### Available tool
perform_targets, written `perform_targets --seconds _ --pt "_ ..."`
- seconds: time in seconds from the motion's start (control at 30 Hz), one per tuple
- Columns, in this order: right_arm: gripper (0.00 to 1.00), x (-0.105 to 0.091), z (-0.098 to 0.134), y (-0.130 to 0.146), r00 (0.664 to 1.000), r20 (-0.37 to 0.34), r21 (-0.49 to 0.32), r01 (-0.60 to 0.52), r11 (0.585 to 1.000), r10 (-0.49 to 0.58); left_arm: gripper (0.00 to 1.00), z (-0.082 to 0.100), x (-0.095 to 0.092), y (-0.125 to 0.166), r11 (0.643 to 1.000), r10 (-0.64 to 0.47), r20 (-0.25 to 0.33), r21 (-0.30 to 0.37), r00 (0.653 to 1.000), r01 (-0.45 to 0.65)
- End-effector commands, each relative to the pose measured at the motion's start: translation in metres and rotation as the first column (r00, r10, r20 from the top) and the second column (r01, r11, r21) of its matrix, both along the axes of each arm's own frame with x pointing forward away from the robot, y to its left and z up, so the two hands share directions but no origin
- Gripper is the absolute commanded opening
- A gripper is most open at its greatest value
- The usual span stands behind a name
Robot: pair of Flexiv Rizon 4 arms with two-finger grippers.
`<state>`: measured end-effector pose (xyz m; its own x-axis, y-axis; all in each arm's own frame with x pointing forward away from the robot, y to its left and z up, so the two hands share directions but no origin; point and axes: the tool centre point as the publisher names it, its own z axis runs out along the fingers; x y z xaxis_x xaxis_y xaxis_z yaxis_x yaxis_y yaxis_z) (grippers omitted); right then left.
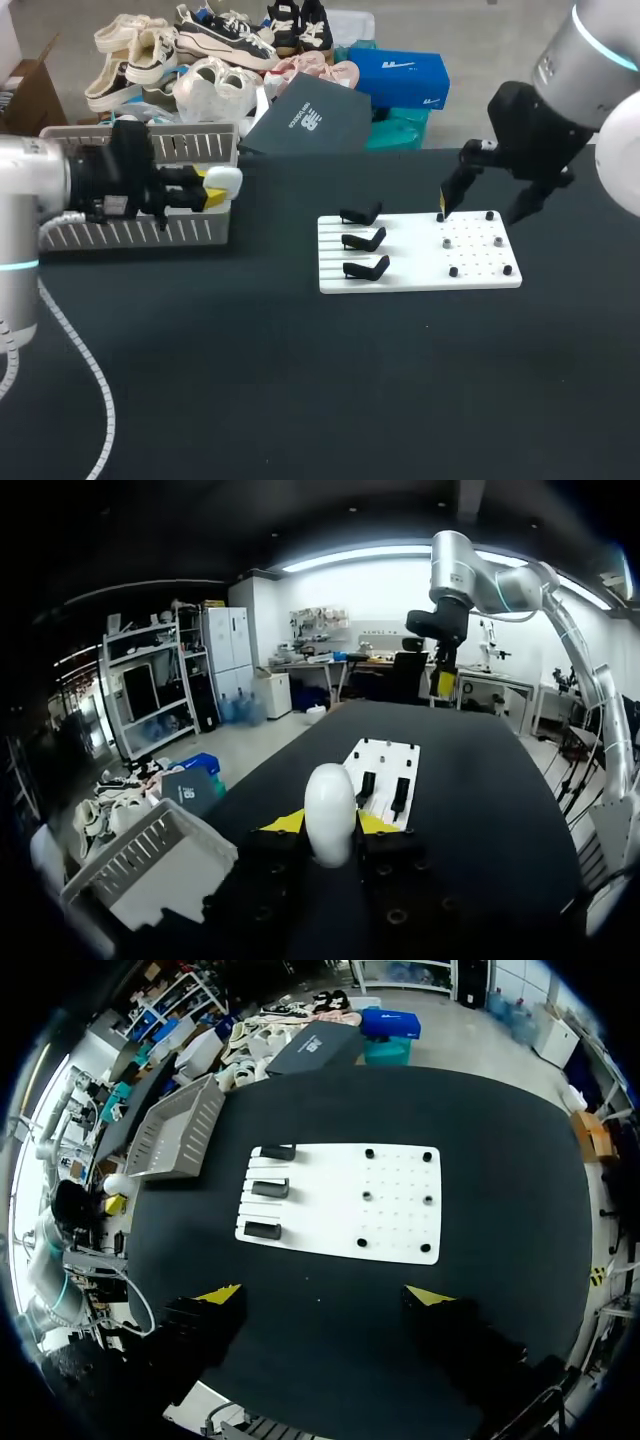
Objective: Pick up each earbud case from the left stands, insert the matching earbuds, close the lid, and place the case in the box.
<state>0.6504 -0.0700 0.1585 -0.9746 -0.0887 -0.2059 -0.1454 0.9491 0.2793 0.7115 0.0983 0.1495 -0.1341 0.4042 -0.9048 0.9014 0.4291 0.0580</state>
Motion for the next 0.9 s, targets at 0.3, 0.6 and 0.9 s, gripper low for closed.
perform_targets --seconds 0.3,0.6,0.9 --pt "1.00 -0.001 0.000 0.000 1.000 0.004 0.001 0.001 1.000 -0.001 0.00 -0.003 0.034 0.036 0.978 0.193 -0.049 0.091 0.980 -0.188" --pt "1.00 -0.001 0.000 0.000 1.000 0.004 0.001 0.001 1.000 -0.001 0.00 -0.024 0.054 0.067 0.942 0.321 -0.131 0.148 0.938 -0.301" --pt "1.00 -0.001 0.000 0.000 1.000 0.004 0.001 0.001 1.000 -0.001 0.00 -0.035 0.079 0.080 0.919 0.387 -0.192 0.168 0.902 -0.358"
